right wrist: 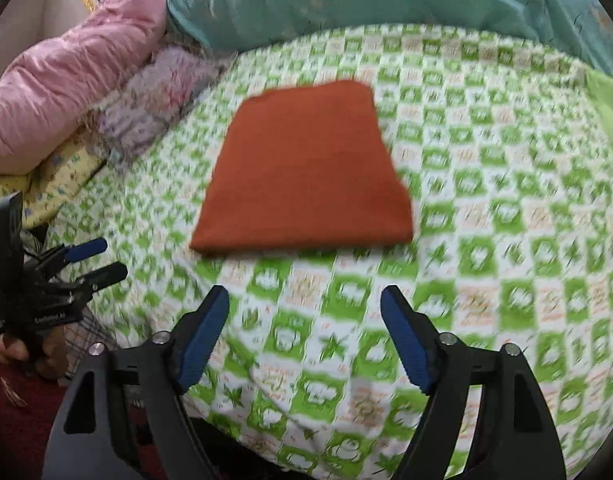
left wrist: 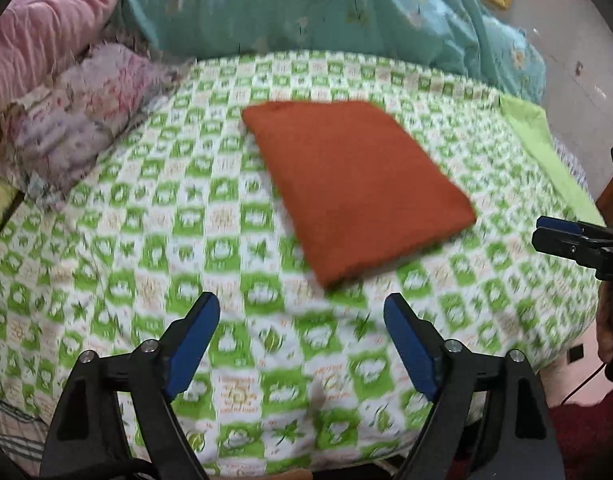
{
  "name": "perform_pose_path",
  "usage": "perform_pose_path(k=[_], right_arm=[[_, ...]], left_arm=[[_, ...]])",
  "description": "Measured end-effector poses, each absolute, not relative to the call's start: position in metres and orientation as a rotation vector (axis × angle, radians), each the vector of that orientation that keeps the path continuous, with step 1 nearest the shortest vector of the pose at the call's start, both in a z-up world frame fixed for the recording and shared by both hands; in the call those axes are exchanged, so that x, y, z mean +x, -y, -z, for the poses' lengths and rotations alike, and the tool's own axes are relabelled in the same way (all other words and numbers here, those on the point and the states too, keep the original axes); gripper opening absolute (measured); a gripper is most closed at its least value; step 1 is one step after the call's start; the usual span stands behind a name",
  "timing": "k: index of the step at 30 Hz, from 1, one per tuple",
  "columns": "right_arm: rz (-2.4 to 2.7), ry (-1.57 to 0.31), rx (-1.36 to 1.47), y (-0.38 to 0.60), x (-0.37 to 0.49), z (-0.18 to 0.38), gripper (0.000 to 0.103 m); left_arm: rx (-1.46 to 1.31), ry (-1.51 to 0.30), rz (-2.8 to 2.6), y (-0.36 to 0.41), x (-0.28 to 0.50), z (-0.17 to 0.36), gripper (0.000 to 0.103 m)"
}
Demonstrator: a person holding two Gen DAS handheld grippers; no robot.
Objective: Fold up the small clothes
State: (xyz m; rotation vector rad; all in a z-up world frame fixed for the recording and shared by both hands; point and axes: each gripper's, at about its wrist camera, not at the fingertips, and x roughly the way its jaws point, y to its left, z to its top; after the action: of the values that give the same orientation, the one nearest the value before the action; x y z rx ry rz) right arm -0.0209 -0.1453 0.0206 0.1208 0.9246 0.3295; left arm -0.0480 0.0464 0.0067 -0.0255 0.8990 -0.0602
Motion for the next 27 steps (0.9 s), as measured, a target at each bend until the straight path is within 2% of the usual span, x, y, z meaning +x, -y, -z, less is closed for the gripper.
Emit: perform_pose_path(k=[2,4,14,27], right_arm=[[-0.323,-0.896,0.12,0.147,-0.016,-0.029,0.088],[-0.326,-0.886,0.11,0.147,-0.012,-0.029,0.09],[-0.328,-0.961,0.083,0.14,0.013,0.017,0.09],[-0.36,-0.98,0.06,0.125,0.056,0.028,0.09]], left_arm=[[-0.041,-0.908,0.06,-0.046,-0.04,-0.006,0.09],[-0.059,-0.944,0.053,-0.044,-0.03,0.003,0.09],[-0.056,-1.0,-0.01,-0.039,-0.004,0.039,0.09],[-0.039,-1.007,-0.057,-0.041,0.029,0.044,0.09]])
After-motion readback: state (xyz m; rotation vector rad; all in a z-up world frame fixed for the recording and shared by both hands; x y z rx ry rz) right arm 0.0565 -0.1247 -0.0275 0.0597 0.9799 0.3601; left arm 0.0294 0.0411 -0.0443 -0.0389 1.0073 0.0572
